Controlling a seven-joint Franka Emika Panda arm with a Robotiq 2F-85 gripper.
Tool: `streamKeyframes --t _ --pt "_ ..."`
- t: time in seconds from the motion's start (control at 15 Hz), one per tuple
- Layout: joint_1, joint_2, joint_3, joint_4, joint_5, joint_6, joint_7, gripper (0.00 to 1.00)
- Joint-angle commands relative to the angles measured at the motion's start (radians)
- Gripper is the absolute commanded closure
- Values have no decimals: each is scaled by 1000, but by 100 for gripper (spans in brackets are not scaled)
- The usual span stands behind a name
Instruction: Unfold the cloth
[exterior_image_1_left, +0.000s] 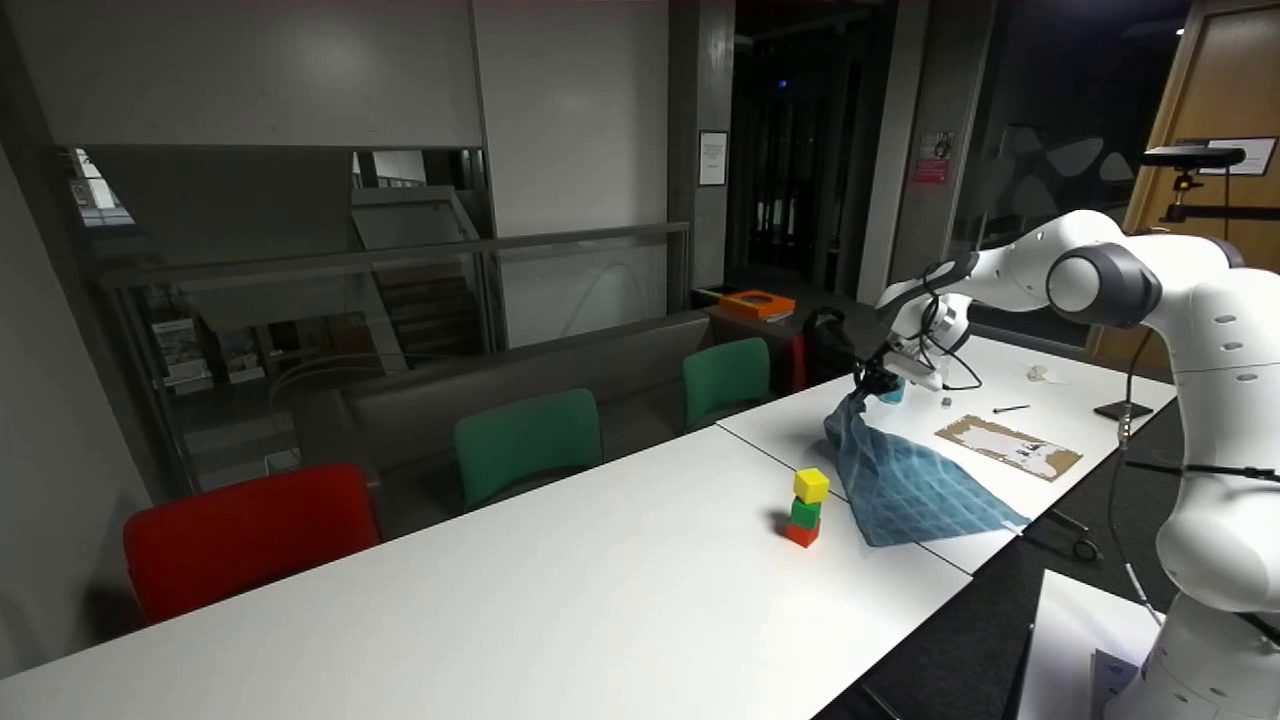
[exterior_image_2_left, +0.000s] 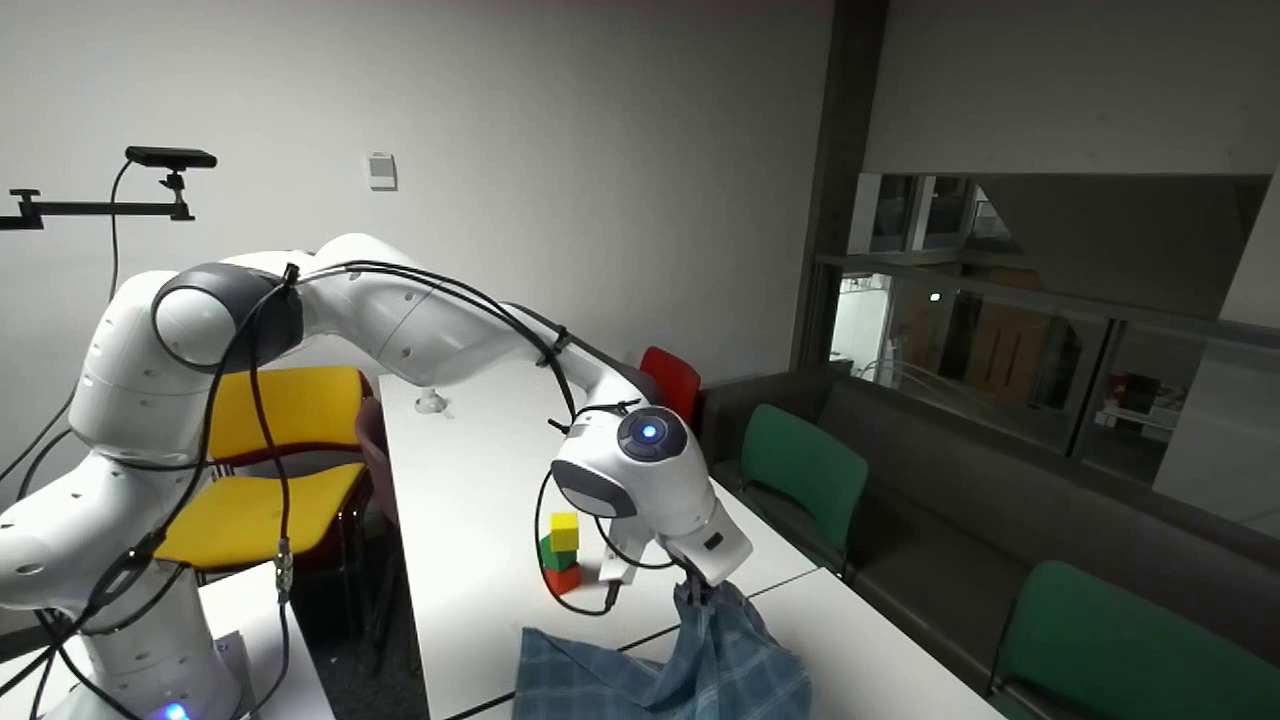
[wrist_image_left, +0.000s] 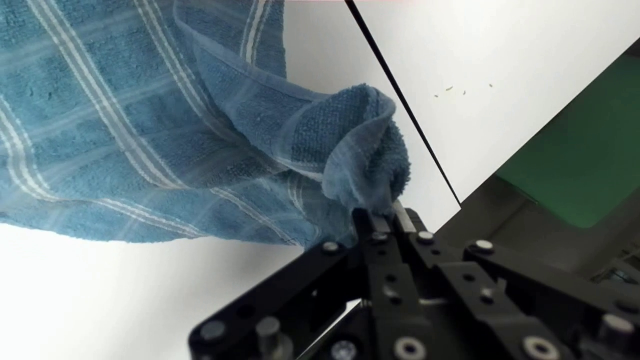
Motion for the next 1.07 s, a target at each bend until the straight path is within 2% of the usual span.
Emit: streamKeyframes --t 0.0,0.27,0.73,1.0 --pt "87 -11 -55 34 -91 -34 116 99" --pt "147 -3 -81 68 -184 -64 222 99" --pt "188 25 -104 157 -274 -193 348 99" --pt "265 58 -142 238 -397 -233 491 99"
